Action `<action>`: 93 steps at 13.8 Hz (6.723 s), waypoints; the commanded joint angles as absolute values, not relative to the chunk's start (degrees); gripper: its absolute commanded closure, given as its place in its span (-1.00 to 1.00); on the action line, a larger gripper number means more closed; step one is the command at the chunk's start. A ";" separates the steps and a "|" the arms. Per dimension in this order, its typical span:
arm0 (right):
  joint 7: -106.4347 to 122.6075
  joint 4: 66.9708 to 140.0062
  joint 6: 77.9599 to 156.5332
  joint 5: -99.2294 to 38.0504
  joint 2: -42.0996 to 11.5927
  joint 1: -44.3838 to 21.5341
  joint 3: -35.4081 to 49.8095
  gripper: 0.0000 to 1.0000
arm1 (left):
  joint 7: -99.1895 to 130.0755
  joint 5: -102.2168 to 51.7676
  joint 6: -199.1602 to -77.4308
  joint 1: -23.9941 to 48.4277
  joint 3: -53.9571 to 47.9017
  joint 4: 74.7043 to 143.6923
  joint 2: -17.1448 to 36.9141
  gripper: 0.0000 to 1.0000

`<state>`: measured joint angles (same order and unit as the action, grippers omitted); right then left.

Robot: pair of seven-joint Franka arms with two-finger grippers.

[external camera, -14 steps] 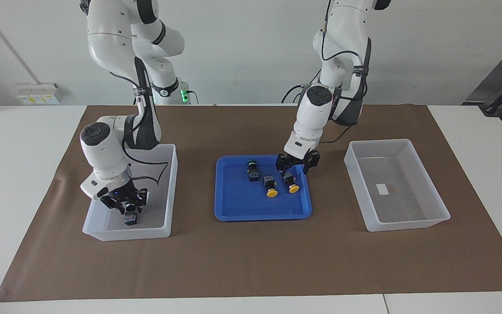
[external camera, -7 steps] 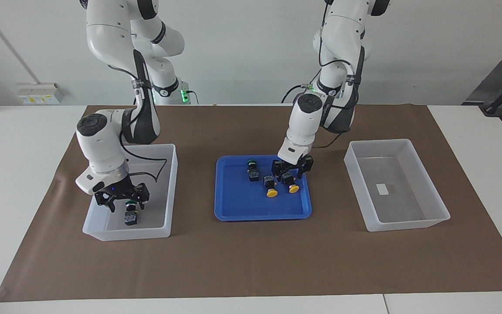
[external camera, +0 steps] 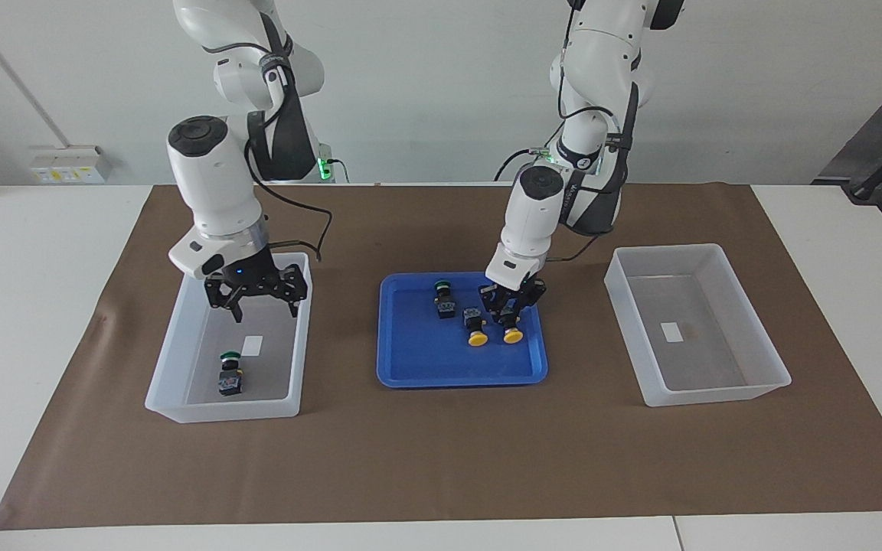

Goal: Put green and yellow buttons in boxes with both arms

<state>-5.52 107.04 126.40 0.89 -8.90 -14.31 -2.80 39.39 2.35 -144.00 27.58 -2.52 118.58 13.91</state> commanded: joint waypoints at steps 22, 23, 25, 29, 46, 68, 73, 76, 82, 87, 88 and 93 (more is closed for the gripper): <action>-21.71 111.97 141.06 -3.87 -22.15 -37.71 -2.55 0.65 | -15.71 -5.89 -133.39 -6.23 -2.20 113.64 5.88 1.00; -22.32 111.89 140.89 -3.95 -22.15 -37.71 -2.55 1.00 | -16.25 -5.89 -133.94 -6.59 -2.20 113.56 7.11 1.00; -25.91 111.18 140.28 -4.48 -22.15 -37.44 -2.55 1.00 | -16.26 -6.15 -134.64 -6.50 -2.20 113.55 8.96 1.00; -25.58 107.51 130.12 -4.57 -16.10 -32.28 -2.72 1.00 | -15.82 -10.00 -138.06 -5.89 -2.46 111.45 14.75 1.00; 10.64 122.25 134.98 -4.04 -9.30 -2.90 -2.99 0.81 | -8.35 -10.02 -145.29 -3.25 -2.37 109.86 16.37 -1.00; 2.46 97.93 102.42 -0.35 0.88 0.96 -3.52 -1.00 | 32.94 4.99 -138.15 28.30 -2.72 113.21 11.23 -1.00; 2.99 94.22 94.41 -0.61 4.73 3.34 -3.25 -1.00 | 33.22 5.54 -144.91 30.93 -2.64 112.24 17.64 -1.00; 2.99 94.48 91.94 -0.53 6.24 3.25 -3.43 -1.00 | 33.92 5.54 -145.63 31.73 -2.64 110.66 20.82 -1.00; 2.55 95.27 90.35 -0.18 6.77 2.64 -3.43 -1.00 | 34.80 5.54 -147.30 31.64 -2.81 109.77 23.11 -0.33; 2.55 92.81 90.18 2.02 4.75 0.89 -4.83 -1.00 | 33.92 5.71 -146.08 31.02 -2.81 109.60 22.59 1.00; 2.55 92.99 90.18 1.93 4.83 0.18 -5.27 -1.00 | 34.01 5.71 -145.20 30.85 -2.81 109.69 21.98 1.00; 2.55 93.51 90.26 2.02 5.27 0.00 -5.19 -1.00 | 32.70 5.71 -133.01 28.40 -2.81 110.48 10.83 1.00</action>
